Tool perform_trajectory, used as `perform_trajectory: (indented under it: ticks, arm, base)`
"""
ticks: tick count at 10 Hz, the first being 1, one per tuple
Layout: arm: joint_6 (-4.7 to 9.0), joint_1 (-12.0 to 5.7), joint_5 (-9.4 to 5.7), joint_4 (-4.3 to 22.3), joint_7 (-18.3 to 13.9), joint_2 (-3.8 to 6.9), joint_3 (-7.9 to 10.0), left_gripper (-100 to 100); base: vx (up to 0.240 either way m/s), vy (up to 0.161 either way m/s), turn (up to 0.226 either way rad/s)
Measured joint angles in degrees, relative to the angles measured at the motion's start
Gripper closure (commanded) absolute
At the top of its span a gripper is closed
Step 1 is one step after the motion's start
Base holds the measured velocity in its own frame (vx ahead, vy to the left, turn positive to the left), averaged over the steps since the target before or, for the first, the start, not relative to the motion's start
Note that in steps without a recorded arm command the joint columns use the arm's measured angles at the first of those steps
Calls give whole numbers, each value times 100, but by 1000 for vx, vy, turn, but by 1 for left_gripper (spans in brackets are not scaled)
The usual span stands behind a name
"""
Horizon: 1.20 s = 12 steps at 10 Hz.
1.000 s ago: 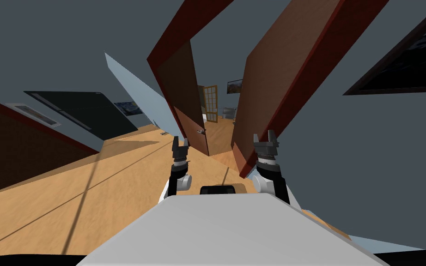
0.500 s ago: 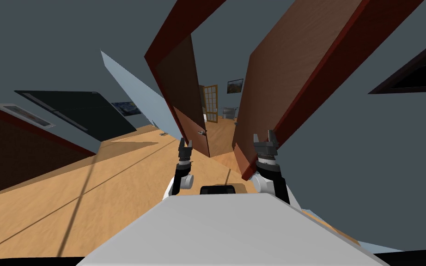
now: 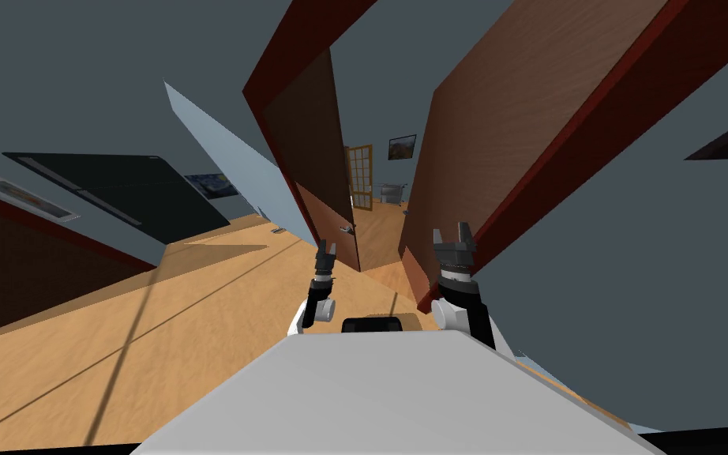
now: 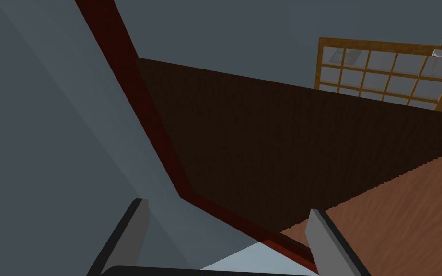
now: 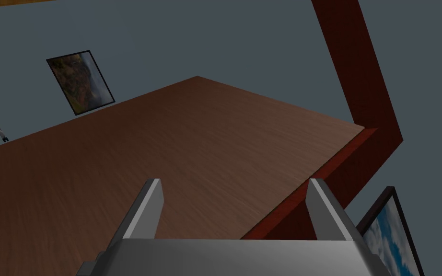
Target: Push the door open
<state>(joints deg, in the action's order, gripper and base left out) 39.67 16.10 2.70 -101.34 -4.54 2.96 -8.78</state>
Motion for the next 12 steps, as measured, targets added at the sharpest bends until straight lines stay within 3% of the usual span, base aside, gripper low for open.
perform_trajectory:
  ticks: [5, 10, 12]
  arm:
    - [85, -297, 70, 800, -107, 99, -176, -100]
    - [114, -582, 93, 1427, -199, 176, -243, -100]
    - [187, -775, 125, 1871, -220, 165, -310, -100]
  base:
    - [86, 85, -18]
    - [66, 62, -15]
    - [81, 95, -18]
